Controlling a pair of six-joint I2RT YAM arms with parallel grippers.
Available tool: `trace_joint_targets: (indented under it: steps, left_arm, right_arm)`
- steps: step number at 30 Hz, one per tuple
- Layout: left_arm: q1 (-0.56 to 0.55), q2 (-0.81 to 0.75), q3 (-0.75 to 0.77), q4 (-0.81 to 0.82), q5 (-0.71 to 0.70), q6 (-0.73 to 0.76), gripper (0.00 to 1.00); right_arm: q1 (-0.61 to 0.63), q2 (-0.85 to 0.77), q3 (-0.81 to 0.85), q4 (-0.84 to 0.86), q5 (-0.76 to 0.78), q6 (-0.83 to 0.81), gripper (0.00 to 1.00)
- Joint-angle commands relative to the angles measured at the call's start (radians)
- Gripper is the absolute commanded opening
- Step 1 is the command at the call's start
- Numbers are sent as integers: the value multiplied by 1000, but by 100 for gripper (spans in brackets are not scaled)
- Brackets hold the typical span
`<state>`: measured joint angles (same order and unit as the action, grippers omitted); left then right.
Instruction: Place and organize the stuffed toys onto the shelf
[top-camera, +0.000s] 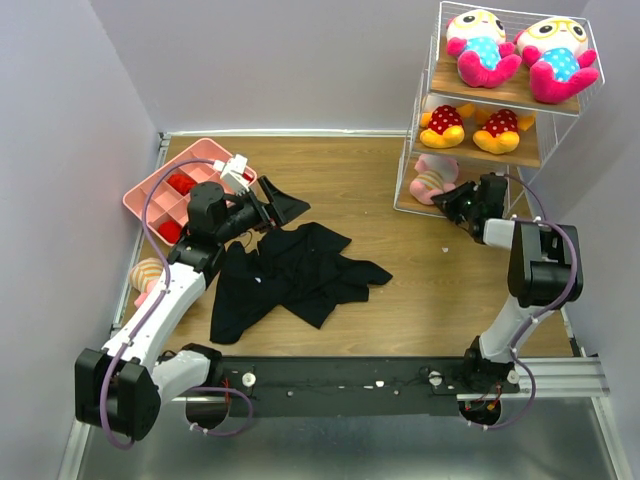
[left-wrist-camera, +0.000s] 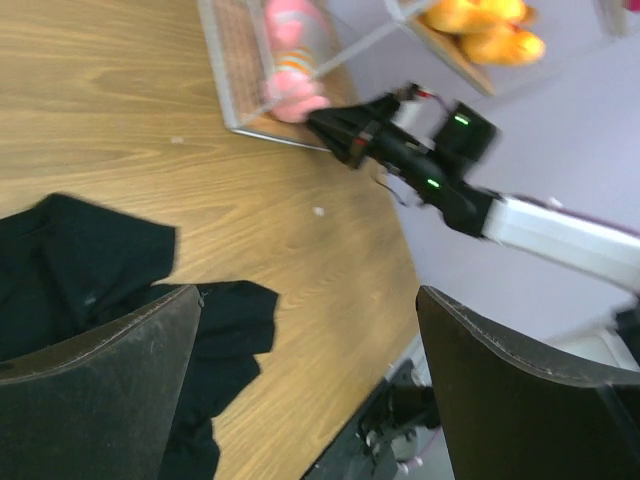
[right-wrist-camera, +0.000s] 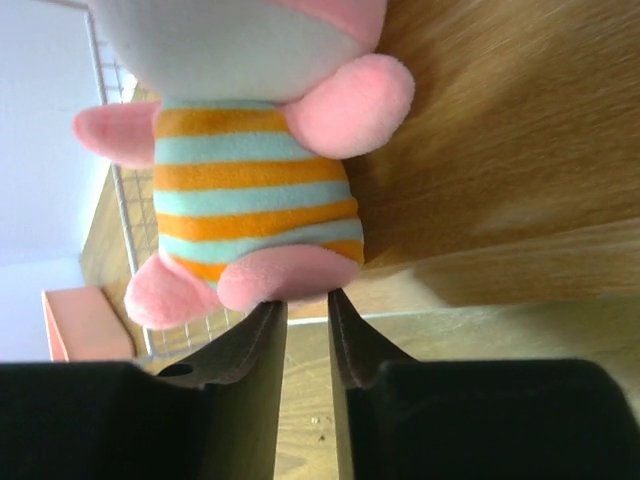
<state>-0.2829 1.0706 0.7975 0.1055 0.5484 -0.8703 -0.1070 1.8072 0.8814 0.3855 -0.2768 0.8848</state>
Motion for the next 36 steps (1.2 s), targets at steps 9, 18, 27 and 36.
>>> trace_joint_targets:
  steps: [9,18,27,36]
  left_arm:
    - [5,-263,72,-622,-849,-131,99]
    - [7,-350,103,-941,-1149,-269,96]
    - [45,-158,174,-1405,-1317,-717,97]
    - [301,-138,30,-1340,-1285,-705,97]
  right_arm:
    - [-7,-362,-301,-72,-111,-121,50]
    - [-5,-722,-472,-275,-173,-199,53]
    - [6,-1088,-512,-497,-219,-268,54]
    - [9,-1184,-526,-528,-326,-248,54]
